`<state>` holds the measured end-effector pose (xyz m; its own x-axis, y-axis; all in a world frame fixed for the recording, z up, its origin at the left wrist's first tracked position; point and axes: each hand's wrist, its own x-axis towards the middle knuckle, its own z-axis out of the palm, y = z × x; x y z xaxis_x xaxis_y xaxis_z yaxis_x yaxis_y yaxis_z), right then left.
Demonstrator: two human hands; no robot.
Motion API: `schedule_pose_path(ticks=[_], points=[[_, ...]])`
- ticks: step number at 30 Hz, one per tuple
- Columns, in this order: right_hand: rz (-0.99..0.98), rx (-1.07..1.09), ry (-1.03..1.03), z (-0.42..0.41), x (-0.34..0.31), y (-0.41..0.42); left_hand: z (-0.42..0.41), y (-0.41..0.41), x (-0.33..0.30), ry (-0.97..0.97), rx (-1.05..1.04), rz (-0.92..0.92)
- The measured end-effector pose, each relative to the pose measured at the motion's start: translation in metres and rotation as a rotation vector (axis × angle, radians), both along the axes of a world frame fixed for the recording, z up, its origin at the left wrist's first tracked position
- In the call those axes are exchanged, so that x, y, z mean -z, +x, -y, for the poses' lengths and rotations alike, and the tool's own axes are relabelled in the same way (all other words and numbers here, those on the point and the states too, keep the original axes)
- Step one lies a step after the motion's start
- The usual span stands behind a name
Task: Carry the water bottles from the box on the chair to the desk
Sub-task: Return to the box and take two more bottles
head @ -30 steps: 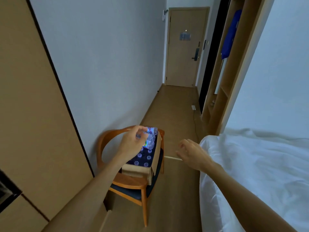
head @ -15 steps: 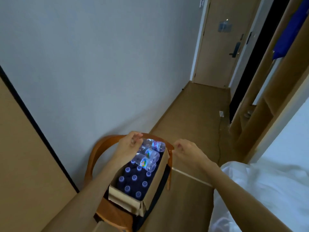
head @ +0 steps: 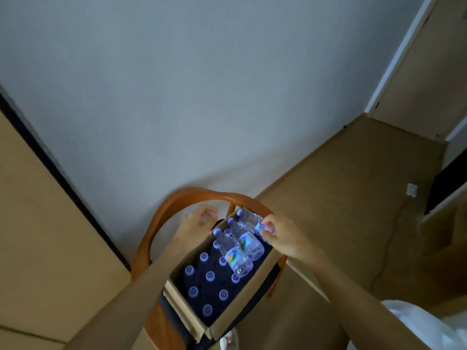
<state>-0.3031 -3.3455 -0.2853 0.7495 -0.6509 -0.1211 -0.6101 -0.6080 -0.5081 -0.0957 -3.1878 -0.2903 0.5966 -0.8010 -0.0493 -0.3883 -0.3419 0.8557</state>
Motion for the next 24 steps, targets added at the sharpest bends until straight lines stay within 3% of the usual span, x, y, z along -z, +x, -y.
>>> schedule_pose_path(ticks=[7, 14, 21, 24], points=[[-0.155, -0.092, 0.095, 0.074, 0.053, 0.058, 0.05, 0.041, 0.072, 0.221, -0.067, -0.099], [-0.259, -0.187, 0.197, 0.116, 0.092, 0.095, 0.083, 0.066, 0.137, 0.422, -0.222, -0.492], [-0.353, -0.241, 0.282, 0.14, 0.116, 0.111, 0.111, 0.066, 0.178, 0.459, -0.314, -0.659], [-0.363, -0.252, 0.302, 0.151, 0.119, 0.114, 0.128, 0.063, 0.184, 0.436, -0.282, -0.638]])
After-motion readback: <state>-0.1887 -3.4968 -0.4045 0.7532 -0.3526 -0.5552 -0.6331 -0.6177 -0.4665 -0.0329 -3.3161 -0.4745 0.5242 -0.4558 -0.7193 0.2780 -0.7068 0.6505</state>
